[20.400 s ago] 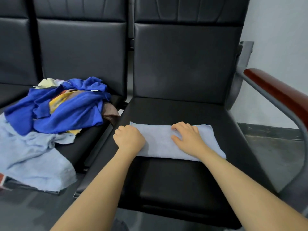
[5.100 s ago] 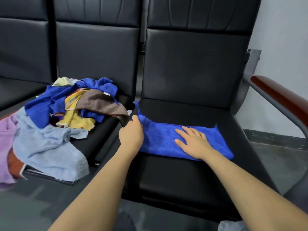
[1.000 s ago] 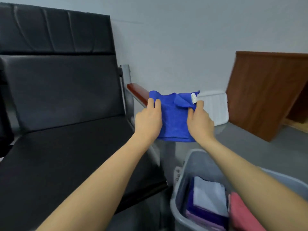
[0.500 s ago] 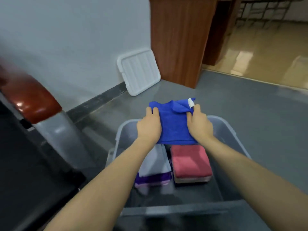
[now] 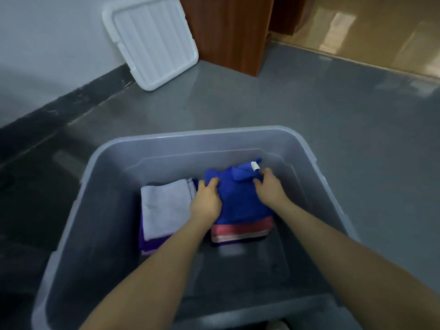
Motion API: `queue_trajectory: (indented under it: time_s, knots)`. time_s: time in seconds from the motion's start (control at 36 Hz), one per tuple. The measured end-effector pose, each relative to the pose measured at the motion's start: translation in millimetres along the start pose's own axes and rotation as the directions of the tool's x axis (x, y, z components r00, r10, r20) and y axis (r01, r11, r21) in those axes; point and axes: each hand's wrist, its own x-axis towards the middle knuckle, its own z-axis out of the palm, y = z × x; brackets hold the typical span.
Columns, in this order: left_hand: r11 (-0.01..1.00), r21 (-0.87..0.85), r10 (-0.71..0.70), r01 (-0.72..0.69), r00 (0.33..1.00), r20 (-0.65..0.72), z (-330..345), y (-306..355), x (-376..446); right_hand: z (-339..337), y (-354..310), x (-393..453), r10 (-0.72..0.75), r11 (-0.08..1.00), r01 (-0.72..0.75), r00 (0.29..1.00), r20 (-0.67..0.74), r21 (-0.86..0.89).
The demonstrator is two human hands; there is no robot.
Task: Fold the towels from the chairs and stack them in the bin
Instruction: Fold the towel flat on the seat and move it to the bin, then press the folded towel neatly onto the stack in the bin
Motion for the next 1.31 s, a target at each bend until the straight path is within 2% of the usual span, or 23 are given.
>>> queue_trajectory:
  time_s: [0.11, 0.17, 0.31, 0.39, 0.42, 0.47, 0.53, 0.58, 0.64, 0.69, 0.72, 0.83, 0.94, 1.03, 1.11, 1.31]
  knots:
    - [0.991, 0.117, -0.084, 0.06, 0.973, 0.214, 29.0, -12.6, 4.3, 13.5, 28.2, 8.1, 0.06, 0.998, -0.059, 0.988, 0.142, -0.014]
    - [0.978, 0.204, -0.108, 0.044, 0.944, 0.311, 34.1, -15.1, 2.1, 18.8, 36.1, 7.0, 0.038, 0.998, -0.03, 0.984, 0.176, -0.049]
    - [0.937, 0.35, -0.101, -0.011, 0.949, 0.298, 43.5, -18.2, 3.8, 30.8, 50.1, 12.7, -0.136, 0.974, 0.154, 0.984, 0.118, -0.164]
    - [0.885, 0.463, -0.074, -0.052, 0.965, 0.252, 45.6, -16.1, 2.4, 32.3, 52.4, 14.8, -0.124, 0.926, 0.162, 0.984, 0.129, -0.342]
    - [0.855, 0.512, -0.051, -0.077, 0.972, 0.23, 46.3, -16.0, 2.0, 34.0, 54.1, 16.1, -0.084, 0.896, 0.134, 0.987, 0.135, -0.422]
    - [0.804, 0.58, 0.003, -0.135, 0.975, 0.222, 47.4, -15.8, 2.1, 35.1, 52.8, 13.2, -0.045, 0.763, 0.101, 0.994, 0.104, -0.638]
    - [0.776, 0.593, 0.074, -0.213, 0.965, 0.25, 47.6, -16.7, 4.0, 38.0, 56.5, 12.8, -0.176, 0.617, 0.141, 0.984, 0.039, -0.774]
    - [0.745, 0.591, 0.154, -0.31, 0.942, 0.3, 47.9, -19.5, 6.1, 39.0, 55.5, 14.2, -0.307, 0.608, 0.199, 0.952, 0.004, -0.769]
    - [0.719, 0.59, 0.181, -0.367, 0.918, 0.352, 47.7, -23.0, 6.8, 41.7, 55.2, 18.3, -0.34, 0.651, 0.322, 0.933, 0.115, -0.688]
    - [0.736, 0.579, 0.131, -0.35, 0.913, 0.386, 46.9, -25.6, 6.7, 46.6, 58.0, 21.8, -0.291, 0.696, 0.399, 0.917, 0.274, -0.597]
    - [0.748, 0.573, 0.108, -0.335, 0.913, 0.394, 46.4, -26.9, 6.7, 47.5, 60.1, 22.1, -0.253, 0.71, 0.379, 0.924, 0.287, -0.594]
    - [0.763, 0.558, 0.09, -0.326, 0.909, 0.407, 43.9, -32.0, 6.2, 50.6, 69.1, 22.2, -0.105, 0.731, 0.209, 0.975, 0.196, -0.65]
    - [0.796, 0.52, 0.087, -0.31, 0.909, 0.408, 38.7, -28.3, 5.6, 48.7, 61.3, 19.5, -0.091, 0.746, 0.185, 0.98, 0.177, -0.64]
    - [0.859, 0.443, 0.082, -0.257, 0.922, 0.378, 30.8, -25.2, 3.3, 48.0, 51.0, 16.1, -0.102, 0.768, 0.192, 0.978, 0.18, -0.611]
    - [0.927, 0.337, 0.03, -0.164, 0.929, 0.37, 16.4, -23.6, -1.4, 41.2, 37.7, 10.3, -0.143, 0.743, 0.241, 0.968, 0.204, -0.624]
    - [0.978, 0.204, -0.006, -0.037, 0.978, 0.207, -39.3, -8.9, -24.1, 15.1, -4.4, -18.0, -0.211, 0.723, 0.318, 0.947, 0.242, -0.613]
